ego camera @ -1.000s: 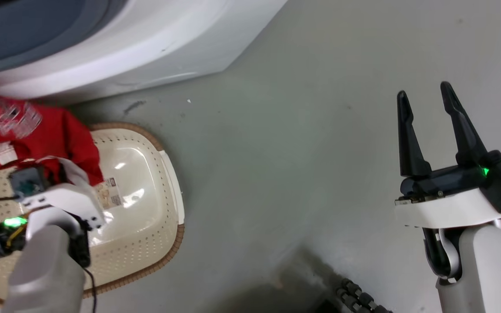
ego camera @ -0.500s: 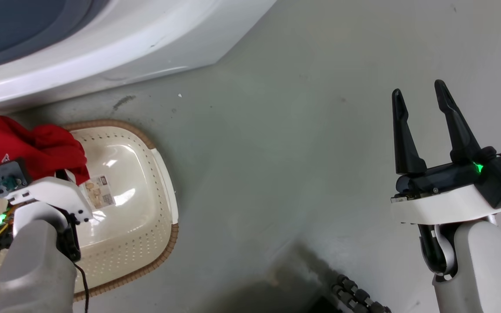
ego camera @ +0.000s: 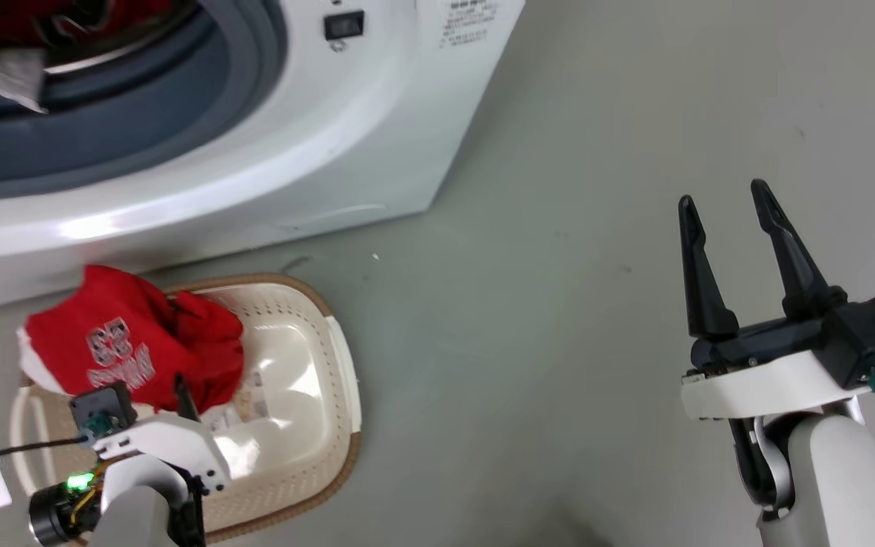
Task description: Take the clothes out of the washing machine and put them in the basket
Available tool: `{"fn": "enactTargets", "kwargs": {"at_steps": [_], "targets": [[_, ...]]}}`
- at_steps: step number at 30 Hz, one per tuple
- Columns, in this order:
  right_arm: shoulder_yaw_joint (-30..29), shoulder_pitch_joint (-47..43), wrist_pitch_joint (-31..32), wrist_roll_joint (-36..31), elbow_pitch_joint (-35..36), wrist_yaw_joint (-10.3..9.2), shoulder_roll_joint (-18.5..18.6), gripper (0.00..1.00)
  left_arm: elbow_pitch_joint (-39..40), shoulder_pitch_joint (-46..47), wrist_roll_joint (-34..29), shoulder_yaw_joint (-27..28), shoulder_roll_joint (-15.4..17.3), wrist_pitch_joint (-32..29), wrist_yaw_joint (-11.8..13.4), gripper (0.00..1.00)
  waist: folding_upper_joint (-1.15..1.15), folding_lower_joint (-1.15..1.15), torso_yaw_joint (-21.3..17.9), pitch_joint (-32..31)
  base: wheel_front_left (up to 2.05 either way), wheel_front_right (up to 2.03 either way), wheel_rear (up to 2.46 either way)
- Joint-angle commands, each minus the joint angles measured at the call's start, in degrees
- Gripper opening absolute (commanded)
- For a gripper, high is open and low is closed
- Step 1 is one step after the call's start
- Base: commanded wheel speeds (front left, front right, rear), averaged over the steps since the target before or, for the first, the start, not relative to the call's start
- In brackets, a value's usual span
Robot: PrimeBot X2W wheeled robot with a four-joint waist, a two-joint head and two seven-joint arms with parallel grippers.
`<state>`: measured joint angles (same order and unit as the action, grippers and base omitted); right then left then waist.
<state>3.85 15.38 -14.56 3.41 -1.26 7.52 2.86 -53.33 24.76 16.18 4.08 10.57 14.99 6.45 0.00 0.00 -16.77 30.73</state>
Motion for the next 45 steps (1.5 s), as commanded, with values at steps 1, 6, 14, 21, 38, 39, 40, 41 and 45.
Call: {"fn": "enactTargets", "kwargs": {"at_steps": [1, 6, 14, 21, 38, 39, 40, 41, 45], "targets": [[-0.34, -1.15, 0.49, -0.52, 0.39, -0.05, 0.02, 1.0, 1.39, -1.62, -0.55, 0.39, -0.84, 0.28, -0.61, 1.0, 0.0, 0.0, 3.17, -4.54, 0.0, 0.0, 0.0], [-1.07, -3.18, 1.98, -1.33, 1.51, -0.06, 0.03, 1.0, 7.87, -5.18, -2.14, 1.39, -2.88, 0.29, -1.87, 1.0, 0.0, 0.0, 5.69, -8.02, 0.0, 0.0, 0.0], [-2.16, -5.86, 4.05, -1.82, 3.34, -0.05, 0.03, 1.0, 18.65, -8.23, -5.43, 2.91, -5.18, 0.22, -3.29, 1.0, 0.0, 0.0, 8.89, -11.67, 0.0, 0.0, 0.0], [-2.28, -7.04, 5.43, -2.17, 4.58, -0.05, 0.03, 1.0, 26.88, -8.64, -8.06, 3.3, -6.25, 0.23, -3.95, 1.0, 0.0, 0.0, 9.99, -13.6, 0.0, 0.0, 0.0], [-1.31, -5.75, 3.95, 0.56, 4.56, -0.06, 0.02, 1.0, 27.66, 6.82, -12.03, 3.04, 2.3, -2.05, -6.05, 1.0, 0.0, 0.0, 4.34, -10.02, 0.0, 0.0, 0.0], [-1.07, -5.48, 3.79, 0.75, 4.4, -0.05, 0.01, 1.0, 27.06, 8.25, -12.04, 3.1, 3.11, -2.86, -6.37, 1.0, 0.0, 0.0, 3.75, -9.35, 0.0, 0.0, 0.0], [-1.07, -5.48, 3.79, 0.75, 4.4, -0.05, 0.01, 1.0, 27.06, 8.25, -12.04, 3.1, 3.11, -2.86, -6.37, 1.0, 0.0, 0.0, 3.75, -9.35, 0.0, 0.0, 0.0], [-1.09, -5.25, 3.52, 1.03, 4.15, -0.05, 0.01, 1.0, 26.39, 9.57, -12.19, 2.92, 3.8, -3.57, -6.51, 1.0, 0.0, 0.0, 3.26, -8.85, 0.0, 0.0, 0.0], [-0.55, -4.22, 2.56, 2.22, 3.26, -0.06, 0.02, 1.0, 24.05, 14.85, -12.49, 2.89, 7.22, -7.54, -7.41, 1.0, 0.0, 0.0, 0.82, -6.12, 0.0, 0.0, 0.0]]}}
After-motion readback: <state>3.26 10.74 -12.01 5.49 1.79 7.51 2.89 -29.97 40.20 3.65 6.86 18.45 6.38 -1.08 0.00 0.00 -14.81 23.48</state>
